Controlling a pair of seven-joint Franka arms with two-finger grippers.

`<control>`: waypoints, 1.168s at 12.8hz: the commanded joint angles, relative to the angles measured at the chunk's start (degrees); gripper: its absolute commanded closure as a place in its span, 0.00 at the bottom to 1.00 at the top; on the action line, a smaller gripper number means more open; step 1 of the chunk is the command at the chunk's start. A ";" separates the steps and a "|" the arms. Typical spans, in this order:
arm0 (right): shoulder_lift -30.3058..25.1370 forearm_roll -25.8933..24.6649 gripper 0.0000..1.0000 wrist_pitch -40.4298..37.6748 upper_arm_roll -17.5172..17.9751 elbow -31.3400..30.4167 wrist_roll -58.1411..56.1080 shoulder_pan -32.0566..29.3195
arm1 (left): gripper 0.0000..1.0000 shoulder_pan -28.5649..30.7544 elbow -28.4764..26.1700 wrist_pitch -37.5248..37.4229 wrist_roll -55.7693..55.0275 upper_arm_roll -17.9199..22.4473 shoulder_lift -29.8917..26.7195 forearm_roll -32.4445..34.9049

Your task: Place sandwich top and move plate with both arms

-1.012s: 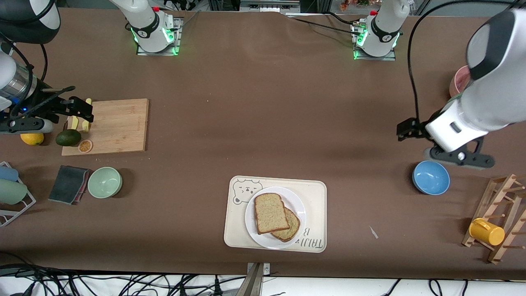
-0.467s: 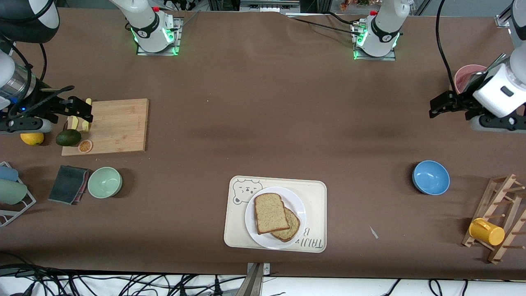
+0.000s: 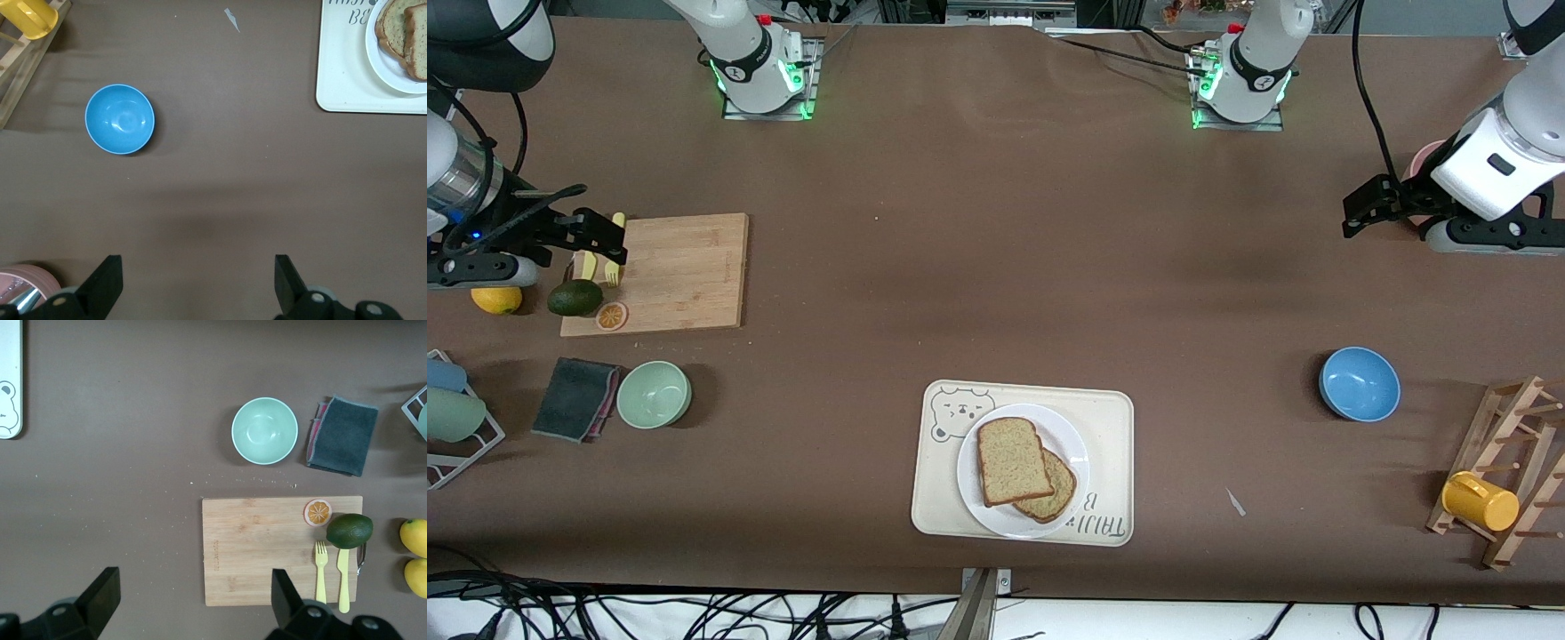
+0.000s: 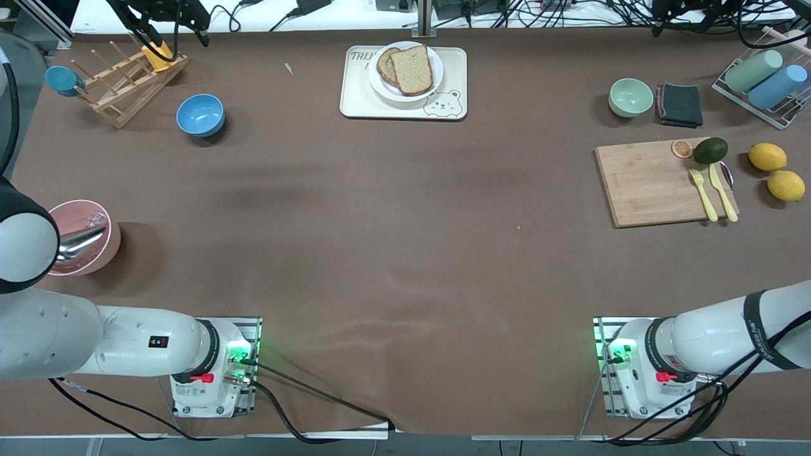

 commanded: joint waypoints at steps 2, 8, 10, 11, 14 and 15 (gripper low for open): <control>0.04 -0.63 0.00 -0.73 0.18 1.05 -0.56 -0.28 | 0.00 -0.06 -0.96 -0.39 -0.32 -0.31 -0.98 0.89; 0.13 -0.72 0.00 -1.34 0.18 1.05 -0.65 -0.28 | 0.00 -0.06 -0.88 -0.48 -0.23 -0.31 -0.98 0.89; 0.04 -0.72 0.00 -1.34 0.18 1.05 -0.65 -0.28 | 0.00 -0.06 -0.88 -0.57 -0.41 -0.31 -0.98 0.89; 0.04 -0.63 0.00 -1.34 0.18 1.13 -0.73 -0.28 | 0.00 -0.06 -0.88 -0.57 -0.41 -0.31 -0.98 0.89; 0.04 -0.81 0.00 -1.87 0.18 1.05 -0.73 -0.28 | 0.00 -0.06 -0.88 -0.57 -0.58 -0.48 -0.98 0.89; 0.04 -0.81 0.00 -1.87 0.18 1.13 -0.65 -0.28 | 0.00 -0.06 -0.88 -0.57 -0.50 -0.48 -0.98 0.89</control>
